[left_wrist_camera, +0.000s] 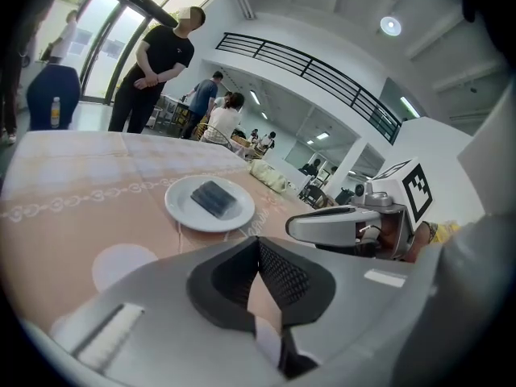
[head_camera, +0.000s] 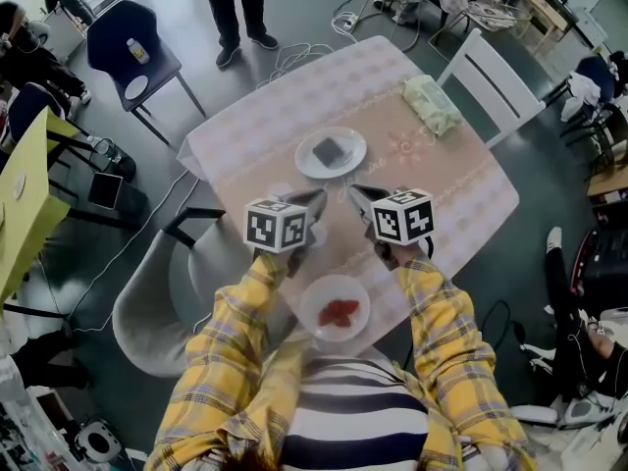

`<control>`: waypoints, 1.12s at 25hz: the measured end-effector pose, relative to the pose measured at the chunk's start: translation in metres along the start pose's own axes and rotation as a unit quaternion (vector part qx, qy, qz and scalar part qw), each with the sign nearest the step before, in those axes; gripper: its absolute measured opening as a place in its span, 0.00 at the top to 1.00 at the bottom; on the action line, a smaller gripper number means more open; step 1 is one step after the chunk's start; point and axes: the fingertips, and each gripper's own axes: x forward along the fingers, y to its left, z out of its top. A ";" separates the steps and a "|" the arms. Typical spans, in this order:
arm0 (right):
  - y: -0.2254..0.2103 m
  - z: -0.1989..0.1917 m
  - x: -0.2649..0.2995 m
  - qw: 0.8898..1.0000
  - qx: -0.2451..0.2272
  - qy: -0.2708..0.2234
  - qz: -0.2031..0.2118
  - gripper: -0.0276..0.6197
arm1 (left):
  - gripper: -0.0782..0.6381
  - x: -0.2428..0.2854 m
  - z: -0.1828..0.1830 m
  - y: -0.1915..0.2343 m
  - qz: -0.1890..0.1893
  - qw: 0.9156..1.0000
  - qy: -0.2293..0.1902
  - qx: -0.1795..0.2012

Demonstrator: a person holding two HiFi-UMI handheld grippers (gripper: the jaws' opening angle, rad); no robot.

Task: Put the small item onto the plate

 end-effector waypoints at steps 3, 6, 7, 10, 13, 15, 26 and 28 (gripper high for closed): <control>0.002 -0.011 -0.008 1.000 0.003 0.004 -0.001 0.96 | 0.89 -0.004 -0.008 -0.007 -0.003 1.000 0.000 -0.006; 0.004 -0.020 -0.014 1.000 0.004 0.006 -0.006 0.96 | 0.89 -0.008 -0.015 -0.013 -0.003 1.000 0.004 -0.004; 0.005 -0.023 -0.015 1.000 0.003 0.007 -0.006 0.96 | 0.89 -0.010 -0.018 -0.015 -0.003 1.000 0.006 -0.003; 0.011 -0.030 -0.019 1.000 0.001 0.010 -0.006 0.96 | 0.89 -0.015 -0.025 -0.022 -0.003 1.000 0.004 0.001; 0.013 -0.036 -0.024 1.000 -0.002 0.013 -0.009 0.96 | 0.89 -0.019 -0.033 -0.028 -0.008 1.000 0.002 -0.004; 0.017 -0.040 -0.026 1.000 -0.003 0.016 -0.009 0.96 | 0.89 -0.023 -0.037 -0.032 -0.009 1.000 0.004 -0.004; 0.040 -0.067 -0.056 1.000 -0.014 0.015 0.001 0.96 | 0.89 -0.056 -0.051 -0.053 -0.006 1.000 -0.014 0.008; 0.045 -0.070 -0.061 1.000 -0.018 0.014 0.002 0.96 | 0.89 -0.062 -0.054 -0.057 -0.009 1.000 -0.016 0.009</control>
